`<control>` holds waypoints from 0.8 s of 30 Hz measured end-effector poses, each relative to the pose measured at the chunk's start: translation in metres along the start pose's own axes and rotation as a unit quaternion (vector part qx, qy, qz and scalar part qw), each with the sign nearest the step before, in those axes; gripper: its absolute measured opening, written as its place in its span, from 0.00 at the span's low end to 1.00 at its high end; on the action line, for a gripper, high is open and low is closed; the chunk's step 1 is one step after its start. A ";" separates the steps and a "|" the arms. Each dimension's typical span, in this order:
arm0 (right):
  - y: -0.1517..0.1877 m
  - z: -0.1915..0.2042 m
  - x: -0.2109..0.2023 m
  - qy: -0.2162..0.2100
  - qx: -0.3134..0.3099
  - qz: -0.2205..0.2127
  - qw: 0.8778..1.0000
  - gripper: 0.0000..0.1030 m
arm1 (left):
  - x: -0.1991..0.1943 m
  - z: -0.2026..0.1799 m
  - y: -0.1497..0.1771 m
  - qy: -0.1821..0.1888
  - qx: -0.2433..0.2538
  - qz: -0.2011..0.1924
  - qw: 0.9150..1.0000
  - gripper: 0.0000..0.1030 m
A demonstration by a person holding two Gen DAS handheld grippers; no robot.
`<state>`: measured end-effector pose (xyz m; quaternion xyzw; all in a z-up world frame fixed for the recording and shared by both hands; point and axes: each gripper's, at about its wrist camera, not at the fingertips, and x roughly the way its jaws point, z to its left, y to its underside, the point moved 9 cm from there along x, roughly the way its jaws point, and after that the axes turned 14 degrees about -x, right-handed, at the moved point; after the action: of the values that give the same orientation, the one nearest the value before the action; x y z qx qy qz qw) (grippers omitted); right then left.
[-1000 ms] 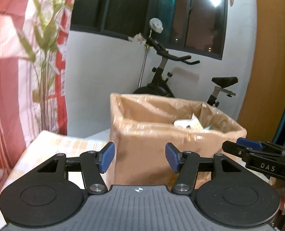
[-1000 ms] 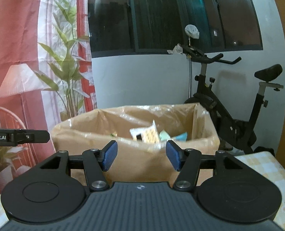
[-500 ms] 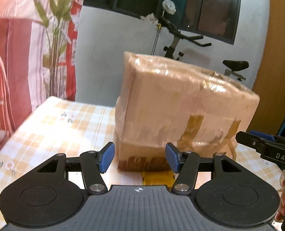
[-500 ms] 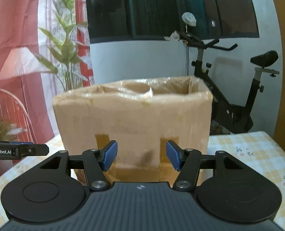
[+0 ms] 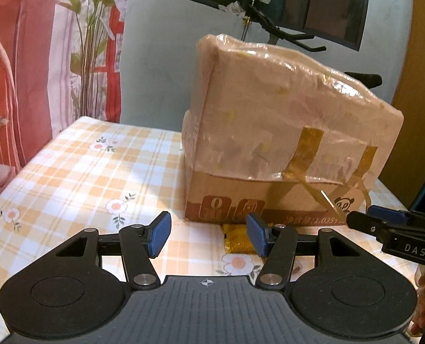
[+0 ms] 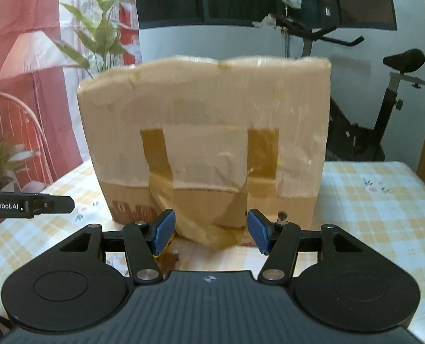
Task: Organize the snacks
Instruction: 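Move left tool to gold sachet while right tool moves to brown jerky packet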
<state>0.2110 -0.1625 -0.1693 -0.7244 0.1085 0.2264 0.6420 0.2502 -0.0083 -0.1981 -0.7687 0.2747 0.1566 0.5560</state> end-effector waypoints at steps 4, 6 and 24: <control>0.010 0.002 0.007 -0.007 0.006 0.018 1.000 0.58 | 0.002 0.005 0.003 -0.005 -0.007 0.004 1.000 0.59; 0.015 0.003 0.011 -0.012 0.005 0.028 1.000 0.58 | 0.004 0.008 0.004 -0.008 -0.013 0.006 1.000 0.59; 0.027 0.067 0.075 -0.090 -0.081 0.105 0.987 0.65 | 0.013 0.023 0.011 -0.020 -0.034 0.018 0.999 0.58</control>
<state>0.2516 -0.0908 -0.2330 -0.7351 0.1070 0.3648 0.5613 0.2559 0.0073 -0.2214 -0.7787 0.2715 0.1912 0.5323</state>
